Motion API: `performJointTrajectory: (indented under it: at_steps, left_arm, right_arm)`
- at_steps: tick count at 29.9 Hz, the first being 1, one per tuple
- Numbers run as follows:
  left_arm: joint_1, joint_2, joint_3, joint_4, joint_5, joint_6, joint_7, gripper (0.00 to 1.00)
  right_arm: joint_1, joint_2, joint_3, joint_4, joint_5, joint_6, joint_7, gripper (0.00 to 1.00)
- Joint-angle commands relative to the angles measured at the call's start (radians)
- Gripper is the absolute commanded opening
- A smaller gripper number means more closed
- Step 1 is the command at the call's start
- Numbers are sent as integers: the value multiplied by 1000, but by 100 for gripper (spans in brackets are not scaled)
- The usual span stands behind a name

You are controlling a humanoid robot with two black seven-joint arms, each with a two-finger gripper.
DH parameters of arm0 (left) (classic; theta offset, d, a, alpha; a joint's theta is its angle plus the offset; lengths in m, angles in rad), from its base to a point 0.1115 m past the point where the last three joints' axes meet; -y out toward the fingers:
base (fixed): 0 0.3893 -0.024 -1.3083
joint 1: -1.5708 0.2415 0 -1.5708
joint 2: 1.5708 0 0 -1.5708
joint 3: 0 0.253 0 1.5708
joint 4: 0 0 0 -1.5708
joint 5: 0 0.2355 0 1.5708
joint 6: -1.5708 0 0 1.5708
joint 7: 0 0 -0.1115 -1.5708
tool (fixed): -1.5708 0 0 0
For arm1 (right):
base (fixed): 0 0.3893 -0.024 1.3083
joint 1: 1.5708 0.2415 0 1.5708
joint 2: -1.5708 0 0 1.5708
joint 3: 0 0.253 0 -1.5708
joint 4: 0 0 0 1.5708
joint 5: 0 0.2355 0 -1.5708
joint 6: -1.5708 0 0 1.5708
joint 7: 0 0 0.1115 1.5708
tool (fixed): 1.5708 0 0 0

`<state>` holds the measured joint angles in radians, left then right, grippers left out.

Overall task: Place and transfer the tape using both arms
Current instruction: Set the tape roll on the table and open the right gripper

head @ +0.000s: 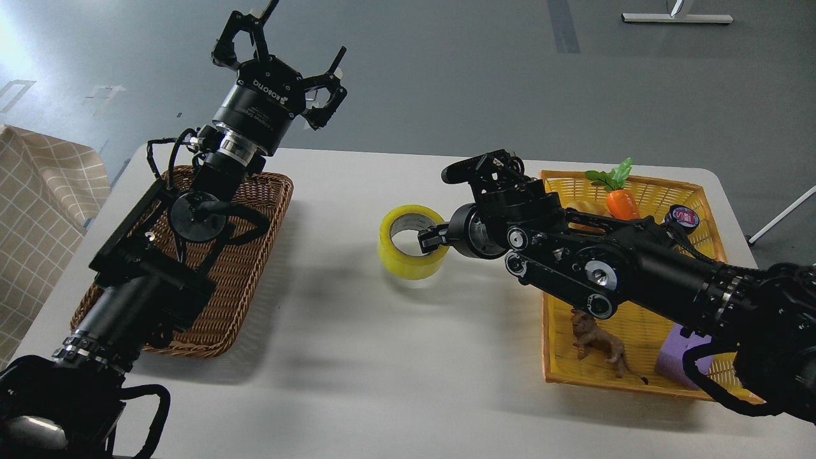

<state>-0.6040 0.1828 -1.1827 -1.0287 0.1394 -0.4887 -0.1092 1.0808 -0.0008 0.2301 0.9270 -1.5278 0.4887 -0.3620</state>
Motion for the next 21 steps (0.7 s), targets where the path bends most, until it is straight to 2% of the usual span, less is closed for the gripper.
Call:
performJointTrajectory:
  at_steps: [1,21]
  left_arm:
    - [0,0,0,-1,0,0,0,98]
    - [1,-5,0,1,0,0,0,98]
  right_arm:
    - [-8,1,-5,-13,1,0,0,0]
    - [-30,1,-18,-56,1,0,3,0]
